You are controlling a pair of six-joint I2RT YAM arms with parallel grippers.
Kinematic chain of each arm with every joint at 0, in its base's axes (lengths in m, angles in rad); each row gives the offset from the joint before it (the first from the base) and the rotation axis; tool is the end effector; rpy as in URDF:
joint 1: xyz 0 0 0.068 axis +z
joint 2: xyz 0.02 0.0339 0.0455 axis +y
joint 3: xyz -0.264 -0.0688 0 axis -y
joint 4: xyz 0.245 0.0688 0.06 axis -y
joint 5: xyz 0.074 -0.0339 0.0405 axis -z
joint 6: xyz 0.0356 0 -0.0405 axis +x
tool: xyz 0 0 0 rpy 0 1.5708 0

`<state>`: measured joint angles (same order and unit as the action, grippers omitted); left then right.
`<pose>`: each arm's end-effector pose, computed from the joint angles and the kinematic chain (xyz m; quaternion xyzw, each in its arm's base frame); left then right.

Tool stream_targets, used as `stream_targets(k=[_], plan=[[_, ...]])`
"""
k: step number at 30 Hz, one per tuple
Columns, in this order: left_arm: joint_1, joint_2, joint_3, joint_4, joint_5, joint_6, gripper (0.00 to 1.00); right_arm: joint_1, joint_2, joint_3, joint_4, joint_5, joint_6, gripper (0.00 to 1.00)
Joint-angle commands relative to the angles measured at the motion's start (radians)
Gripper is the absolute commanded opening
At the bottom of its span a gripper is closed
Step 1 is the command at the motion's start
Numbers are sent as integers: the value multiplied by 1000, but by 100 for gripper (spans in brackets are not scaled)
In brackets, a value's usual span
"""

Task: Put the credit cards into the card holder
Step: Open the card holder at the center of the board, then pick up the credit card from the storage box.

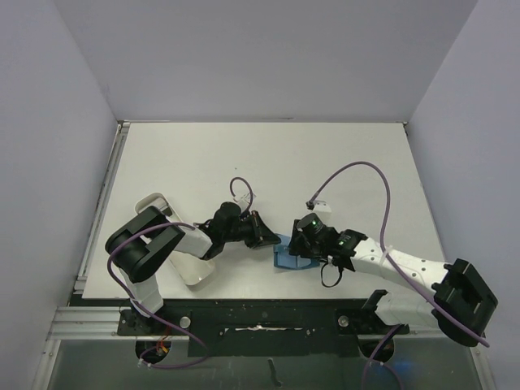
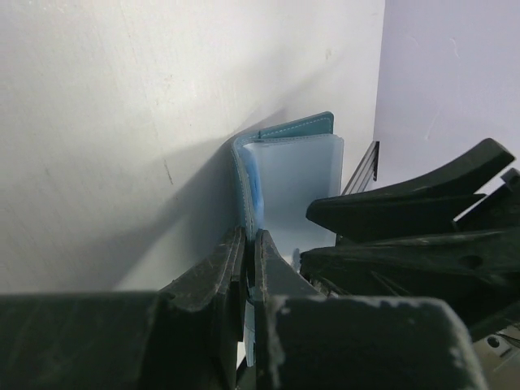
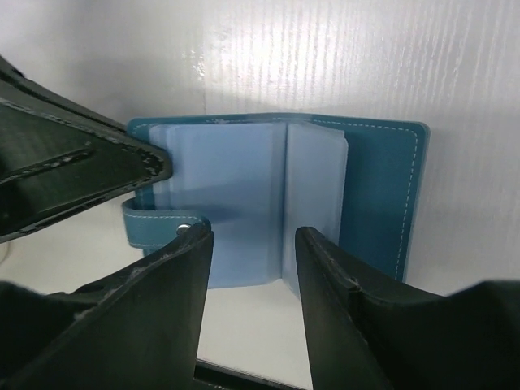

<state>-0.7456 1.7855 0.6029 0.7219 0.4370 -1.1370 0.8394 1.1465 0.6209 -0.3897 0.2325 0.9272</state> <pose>0.2247 -0.2280 0.1201 -0.0493 0.8360 -0.5243 0.1540 0.1528 0.1579 0.1969 0.0786 0.9378 0.1774 0.2878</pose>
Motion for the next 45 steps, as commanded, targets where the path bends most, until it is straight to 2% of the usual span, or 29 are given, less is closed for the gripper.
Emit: stream_targets(k=[1,5,12,16,22,26,31,34,39,45], plan=[[-5,-23,32,21,-19,28,1,3,63,8,39,49,15,47],[-3,-37,40,-20,-36,47,11,4,135,14,54,45,19,52],[35,-124,102,-238,-90,129,32,7,199,41,67,33,6,60],[79,-234,143,-437,-140,209,53,13,247,71,44,37,3,61],[188,-406,304,-886,-263,428,64,35,341,119,-30,86,7,62],[268,-502,408,-1139,-399,558,66,55,402,140,-74,116,17,61],[351,-606,444,-1307,-510,735,65,73,416,150,-84,128,8,60],[388,-688,398,-1297,-500,867,63,70,408,149,-66,106,-15,60],[411,-799,348,-1297,-563,1044,64,68,389,145,-52,73,-49,59],[437,-799,321,-1303,-586,1175,64,47,356,120,-40,42,-67,59]])
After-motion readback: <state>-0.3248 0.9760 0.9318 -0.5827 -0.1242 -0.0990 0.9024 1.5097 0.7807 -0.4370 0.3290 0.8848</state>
